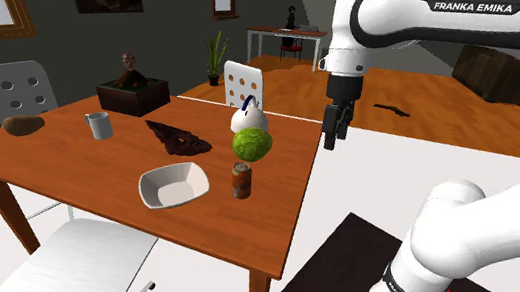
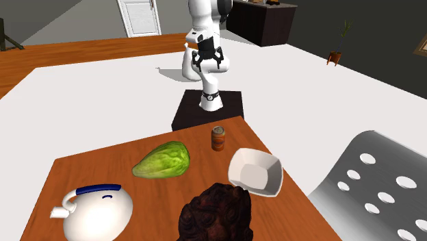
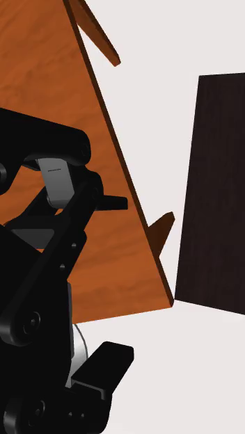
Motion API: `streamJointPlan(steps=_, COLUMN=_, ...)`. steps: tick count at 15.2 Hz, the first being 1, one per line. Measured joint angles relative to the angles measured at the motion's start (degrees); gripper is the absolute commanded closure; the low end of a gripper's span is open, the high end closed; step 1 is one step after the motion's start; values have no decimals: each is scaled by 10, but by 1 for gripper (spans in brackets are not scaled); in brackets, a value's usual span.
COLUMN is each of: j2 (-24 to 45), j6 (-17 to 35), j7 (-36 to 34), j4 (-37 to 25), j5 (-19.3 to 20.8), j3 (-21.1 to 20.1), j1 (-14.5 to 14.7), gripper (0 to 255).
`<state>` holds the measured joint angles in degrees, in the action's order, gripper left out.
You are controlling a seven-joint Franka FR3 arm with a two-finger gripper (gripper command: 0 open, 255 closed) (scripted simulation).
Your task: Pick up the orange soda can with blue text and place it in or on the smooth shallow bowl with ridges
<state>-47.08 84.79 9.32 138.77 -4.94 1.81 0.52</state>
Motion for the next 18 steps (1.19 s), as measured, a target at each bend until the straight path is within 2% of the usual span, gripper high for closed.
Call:
streamJointPlan(steps=2, j2=7, j6=8, j7=-1, j4=1, j5=-1, j3=-2, j1=1, gripper=0)
streamJointPlan(steps=10, j2=154, j6=142, j7=-3, j4=-16, j5=-8, j3=-21, j1=11, gripper=0)
streamJointPlan(steps=18, j2=324, j6=240, j7=-11, j4=-93, j5=-6, j3=-39, j1=20, gripper=0)
